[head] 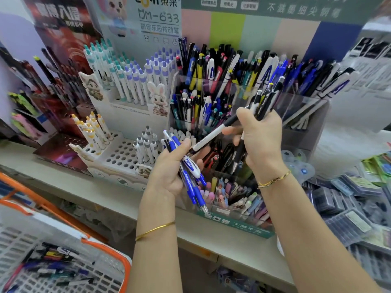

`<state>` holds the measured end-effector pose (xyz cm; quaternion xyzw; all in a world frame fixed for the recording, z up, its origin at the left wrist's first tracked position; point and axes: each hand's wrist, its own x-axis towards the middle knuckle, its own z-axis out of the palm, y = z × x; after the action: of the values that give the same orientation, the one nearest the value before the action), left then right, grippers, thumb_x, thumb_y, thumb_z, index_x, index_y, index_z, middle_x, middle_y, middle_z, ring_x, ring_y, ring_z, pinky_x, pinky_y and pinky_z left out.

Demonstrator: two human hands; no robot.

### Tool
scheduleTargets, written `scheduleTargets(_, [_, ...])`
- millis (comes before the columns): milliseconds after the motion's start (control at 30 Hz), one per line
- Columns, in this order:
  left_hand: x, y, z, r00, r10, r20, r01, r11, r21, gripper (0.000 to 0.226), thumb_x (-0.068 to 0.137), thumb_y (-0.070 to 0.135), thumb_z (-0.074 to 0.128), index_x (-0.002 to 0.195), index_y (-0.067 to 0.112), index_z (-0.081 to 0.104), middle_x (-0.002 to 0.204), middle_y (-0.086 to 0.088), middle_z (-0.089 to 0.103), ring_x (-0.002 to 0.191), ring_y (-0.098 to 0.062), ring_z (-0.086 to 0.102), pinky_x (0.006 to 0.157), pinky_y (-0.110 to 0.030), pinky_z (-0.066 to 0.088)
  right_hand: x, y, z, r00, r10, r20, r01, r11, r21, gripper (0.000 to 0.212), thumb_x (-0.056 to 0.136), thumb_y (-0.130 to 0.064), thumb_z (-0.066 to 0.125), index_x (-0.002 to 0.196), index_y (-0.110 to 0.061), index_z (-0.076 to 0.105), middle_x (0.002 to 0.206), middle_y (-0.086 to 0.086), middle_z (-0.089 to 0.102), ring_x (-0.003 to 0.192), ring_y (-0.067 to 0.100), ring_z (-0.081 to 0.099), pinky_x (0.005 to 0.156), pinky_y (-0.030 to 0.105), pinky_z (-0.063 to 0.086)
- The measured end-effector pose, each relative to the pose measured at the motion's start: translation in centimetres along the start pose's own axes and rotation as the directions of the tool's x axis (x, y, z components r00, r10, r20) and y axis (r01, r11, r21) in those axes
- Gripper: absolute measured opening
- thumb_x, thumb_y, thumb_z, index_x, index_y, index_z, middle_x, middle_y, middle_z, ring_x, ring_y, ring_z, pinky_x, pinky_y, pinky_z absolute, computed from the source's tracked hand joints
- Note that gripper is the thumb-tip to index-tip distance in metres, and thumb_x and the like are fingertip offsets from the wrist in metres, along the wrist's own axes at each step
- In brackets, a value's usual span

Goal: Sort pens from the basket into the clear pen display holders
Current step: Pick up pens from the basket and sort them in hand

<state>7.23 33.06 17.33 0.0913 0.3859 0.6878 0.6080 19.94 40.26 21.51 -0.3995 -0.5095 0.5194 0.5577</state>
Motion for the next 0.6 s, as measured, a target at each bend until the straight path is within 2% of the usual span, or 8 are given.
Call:
scheduleTargets(100, [0.3,0.3,-0.4,0.994,0.098,-0.053,-0.094,0.993,0.075,0.013,0.094,0.006,0.055,0.082,0.009,0.052,0.075,-0.011,0.071,0.066,-0.021,0.072,0.042,-0.02,0.048,0.0,0.4,-0.4,0.999,0.025,0.024,-0.023,0.997,-0.071,0.009,0.091,-0.006,0.056,0.094,-0.005,0.047,0.062,0.012,0.057,0.04,0.016,0.055,0.037,0.023,0.036])
scheduleTargets(167, [0.5,0.6,-1.0,0.979,0.186,-0.077,-0.169,0.967,0.191,0.017,0.094,0.004,0.055,0.082,0.011,0.048,0.077,-0.011,0.07,0.066,-0.022,0.072,0.042,-0.021,0.047,0.1,0.5,-0.7,0.999,0.019,0.029,-0.012,0.968,-0.25,0.013,0.09,-0.011,0.058,0.085,-0.007,0.046,0.059,0.005,0.052,0.041,0.015,0.046,0.039,0.023,0.036])
scheduleTargets(233, [0.4,1.1,-1.6,0.956,0.277,-0.092,-0.227,0.904,0.361,0.018,0.094,0.001,0.055,0.084,0.012,0.045,0.083,-0.013,0.067,0.065,-0.024,0.072,0.042,-0.022,0.047,0.2,0.4,-1.2,0.995,-0.08,0.066,0.104,0.808,-0.58,0.027,0.09,-0.016,0.06,0.073,-0.016,0.04,0.068,0.001,0.044,0.048,0.012,0.039,0.043,0.018,0.032])
scheduleTargets(300, [0.3,1.7,-2.1,0.939,0.336,-0.077,-0.24,0.797,0.555,0.015,0.093,0.0,0.057,0.088,0.01,0.047,0.087,-0.014,0.066,0.064,-0.024,0.073,0.043,-0.024,0.049,0.0,-0.3,-1.2,0.956,-0.171,0.241,0.295,0.523,-0.799,0.037,0.089,-0.019,0.061,0.067,-0.024,0.031,0.071,-0.003,0.037,0.053,0.011,0.034,0.046,0.023,0.025])
scheduleTargets(333, [0.3,1.9,-2.3,0.937,0.345,-0.054,-0.234,0.736,0.635,0.013,0.092,0.0,0.059,0.091,0.008,0.048,0.089,-0.015,0.066,0.064,-0.025,0.073,0.047,-0.025,0.051,-0.1,-0.7,-1.0,0.921,-0.164,0.353,0.389,0.413,-0.823,0.038,0.089,-0.02,0.06,0.066,-0.026,0.03,0.07,-0.005,0.037,0.054,0.01,0.035,0.047,0.025,0.025])
scheduleTargets(400, [0.0,2.3,-2.3,0.946,0.323,0.002,-0.224,0.65,0.726,0.012,0.09,0.001,0.062,0.093,0.006,0.051,0.089,-0.015,0.067,0.067,-0.027,0.073,0.058,-0.031,0.055,-0.3,-1.3,-0.3,0.834,-0.057,0.55,0.541,0.287,-0.791,0.034,0.089,-0.024,0.06,0.067,-0.026,0.034,0.068,-0.008,0.043,0.056,0.012,0.043,0.048,0.027,0.031])
scheduleTargets(500, [-0.6,2.4,-1.7,0.963,0.262,0.063,-0.229,0.672,0.704,0.008,0.09,0.0,0.06,0.092,0.006,0.056,0.084,-0.012,0.069,0.067,-0.026,0.073,0.055,-0.028,0.054,-0.5,-2.0,0.5,0.709,0.16,0.687,0.642,0.257,-0.723,0.028,0.091,-0.034,0.061,0.071,-0.027,0.042,0.066,-0.011,0.048,0.059,0.01,0.047,0.049,0.025,0.035])
scheduleTargets(600, [-0.2,2.1,-2.0,0.952,0.305,0.021,-0.219,0.634,0.742,0.008,0.088,0.002,0.062,0.091,0.009,0.062,0.078,-0.008,0.07,0.063,-0.017,0.071,0.054,-0.031,0.055,-0.3,-2.0,0.8,0.636,0.305,0.709,0.659,0.263,-0.705,0.024,0.091,-0.038,0.061,0.085,-0.015,0.058,0.078,-0.003,0.061,0.07,0.017,0.057,0.059,0.033,0.047])
